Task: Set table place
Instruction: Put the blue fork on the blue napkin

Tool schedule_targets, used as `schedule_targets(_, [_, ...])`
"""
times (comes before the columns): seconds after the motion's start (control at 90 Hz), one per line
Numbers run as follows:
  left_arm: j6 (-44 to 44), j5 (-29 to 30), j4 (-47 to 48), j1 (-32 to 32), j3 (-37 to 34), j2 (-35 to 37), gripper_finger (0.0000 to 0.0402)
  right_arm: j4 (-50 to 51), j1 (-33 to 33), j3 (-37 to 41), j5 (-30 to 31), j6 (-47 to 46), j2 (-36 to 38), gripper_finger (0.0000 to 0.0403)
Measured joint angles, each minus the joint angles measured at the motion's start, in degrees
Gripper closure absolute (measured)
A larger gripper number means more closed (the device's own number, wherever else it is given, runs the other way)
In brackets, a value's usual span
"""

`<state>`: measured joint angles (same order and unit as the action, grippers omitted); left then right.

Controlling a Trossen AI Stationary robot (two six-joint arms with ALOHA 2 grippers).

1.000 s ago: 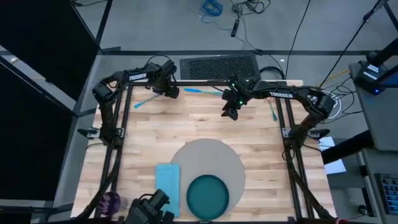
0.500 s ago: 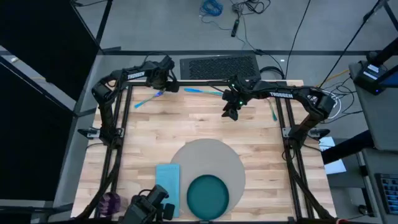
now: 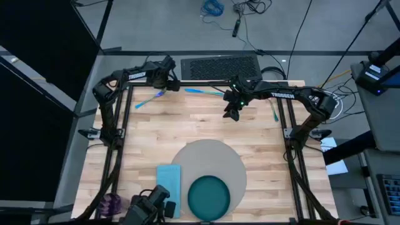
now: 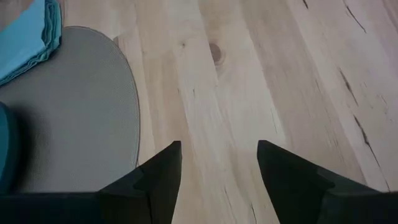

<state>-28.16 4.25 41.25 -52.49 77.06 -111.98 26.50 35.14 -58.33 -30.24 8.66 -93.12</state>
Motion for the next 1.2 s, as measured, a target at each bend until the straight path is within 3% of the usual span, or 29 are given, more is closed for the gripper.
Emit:
schedule_targets(0.356, [0.1, -1.5, 0.0, 1.0, 0.0, -2.2, 0.0273, 0.0, 0.0, 0.0, 0.0, 0.5, 0.0, 0.0209])
schedule_targets(0.633, [0.4, -10.4, -4.5, 4.4, 0.0, -2.2, 0.0312, 0.0, 0.0, 0.0, 0.0, 0.6, 0.0, 0.0209])
schedule_targets(0.889, [0.5, -18.6, -11.5, 10.5, 0.1, -2.2, 0.0316, 0.3, 0.0, 0.0, 0.1, 0.6, 0.0, 0.0209])
schedule_targets(1.067, [2.9, -19.0, -12.3, 13.7, 4.8, -1.4, 0.0316, 0.4, 0.0, 0.0, 0.1, 0.5, 0.0, 0.0209])
schedule_targets(1.2, [12.4, -17.5, -5.3, 14.0, 11.6, -1.4, 0.0316, 0.8, 0.0, 0.0, 0.1, 0.4, 0.0, 0.0209])
